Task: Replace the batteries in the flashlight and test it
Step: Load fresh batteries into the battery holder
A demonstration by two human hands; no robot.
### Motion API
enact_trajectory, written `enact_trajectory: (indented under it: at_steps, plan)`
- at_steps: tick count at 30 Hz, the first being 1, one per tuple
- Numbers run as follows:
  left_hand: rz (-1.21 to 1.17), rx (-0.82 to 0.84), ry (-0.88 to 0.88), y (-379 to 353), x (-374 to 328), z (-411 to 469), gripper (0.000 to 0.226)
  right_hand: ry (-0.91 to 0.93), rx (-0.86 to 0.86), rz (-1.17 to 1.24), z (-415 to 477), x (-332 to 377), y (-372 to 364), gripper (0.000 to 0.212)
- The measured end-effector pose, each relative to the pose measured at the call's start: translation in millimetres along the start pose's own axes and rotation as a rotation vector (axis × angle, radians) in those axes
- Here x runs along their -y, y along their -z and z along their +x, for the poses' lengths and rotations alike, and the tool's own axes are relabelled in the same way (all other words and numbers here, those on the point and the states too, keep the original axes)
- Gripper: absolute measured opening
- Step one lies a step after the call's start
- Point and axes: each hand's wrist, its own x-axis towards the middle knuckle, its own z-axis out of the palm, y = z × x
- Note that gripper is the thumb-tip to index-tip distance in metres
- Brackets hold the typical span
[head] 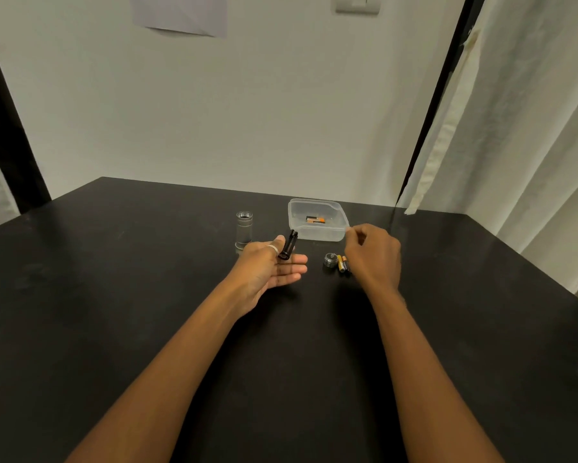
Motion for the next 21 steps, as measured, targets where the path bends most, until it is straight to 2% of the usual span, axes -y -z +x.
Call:
enact_trajectory:
  at_steps: [2, 4, 11, 17, 21]
  plan:
    - [-0.005, -0.004, -0.001, 0, 0, 0, 0.035, -0.003, -0.004, -0.018, 6, 5, 0, 0.018]
    - [-0.013, -0.008, -0.001, 0, -1, 0, 0.036, -0.001, 0.034, -0.043, 18, 7, 2, 0.017]
    - [-0.028, -0.010, 0.004, 1, 1, 3, 0.036, 0.272, 0.356, -0.222, 88, 30, -17, 0.021]
    - [-0.048, -0.004, 0.015, 3, 2, 9, 0.037, 0.359, 0.547, -0.458, 130, 37, -60, 0.018]
    - [-0.032, 0.001, 0.015, 3, 4, 11, 0.037, 0.371, 0.616, -0.569, 143, 36, -79, 0.015]
